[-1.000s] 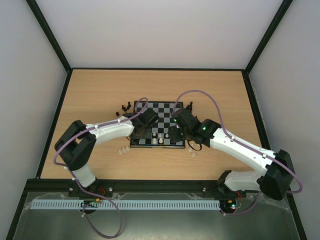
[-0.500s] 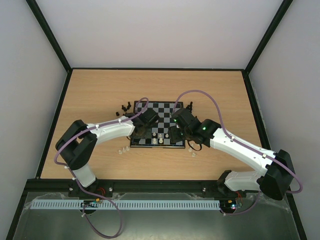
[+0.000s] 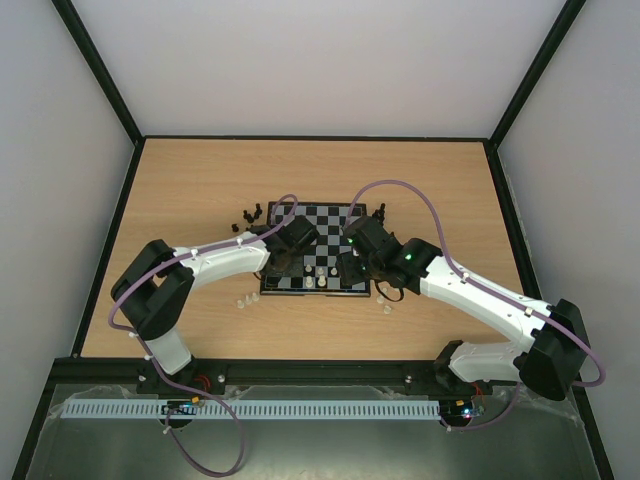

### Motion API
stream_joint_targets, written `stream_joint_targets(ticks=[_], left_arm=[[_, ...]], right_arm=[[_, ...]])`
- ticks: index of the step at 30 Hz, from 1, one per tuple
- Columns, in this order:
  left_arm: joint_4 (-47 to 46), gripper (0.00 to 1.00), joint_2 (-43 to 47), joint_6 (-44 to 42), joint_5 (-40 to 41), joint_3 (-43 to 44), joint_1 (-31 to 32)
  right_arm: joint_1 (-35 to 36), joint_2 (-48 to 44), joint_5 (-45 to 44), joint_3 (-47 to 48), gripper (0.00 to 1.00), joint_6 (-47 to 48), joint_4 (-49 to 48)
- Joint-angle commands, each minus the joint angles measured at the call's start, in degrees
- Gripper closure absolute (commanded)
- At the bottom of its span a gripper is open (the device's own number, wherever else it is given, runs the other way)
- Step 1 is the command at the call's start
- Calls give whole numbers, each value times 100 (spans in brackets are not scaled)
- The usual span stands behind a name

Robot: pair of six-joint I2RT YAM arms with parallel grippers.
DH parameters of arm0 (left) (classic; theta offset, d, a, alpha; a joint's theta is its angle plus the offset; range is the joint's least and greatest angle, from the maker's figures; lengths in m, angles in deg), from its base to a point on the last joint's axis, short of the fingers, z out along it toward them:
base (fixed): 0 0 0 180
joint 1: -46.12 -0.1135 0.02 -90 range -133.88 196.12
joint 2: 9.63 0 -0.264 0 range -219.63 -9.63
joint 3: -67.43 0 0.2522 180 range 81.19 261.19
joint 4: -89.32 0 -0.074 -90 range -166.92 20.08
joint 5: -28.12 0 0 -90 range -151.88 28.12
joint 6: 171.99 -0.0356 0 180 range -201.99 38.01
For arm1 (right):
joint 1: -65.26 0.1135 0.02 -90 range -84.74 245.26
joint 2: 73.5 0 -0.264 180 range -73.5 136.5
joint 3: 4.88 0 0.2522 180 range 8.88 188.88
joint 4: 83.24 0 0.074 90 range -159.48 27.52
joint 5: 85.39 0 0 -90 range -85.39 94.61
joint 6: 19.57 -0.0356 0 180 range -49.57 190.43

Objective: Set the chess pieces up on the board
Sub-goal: Place the chess piece on the chessboard.

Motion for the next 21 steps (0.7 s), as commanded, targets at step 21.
stream_joint_targets(ticks=[21], left_arm=[[122, 86, 59, 50, 81, -94, 34]], right_arm=[[47, 54, -15, -60, 42, 35, 107]])
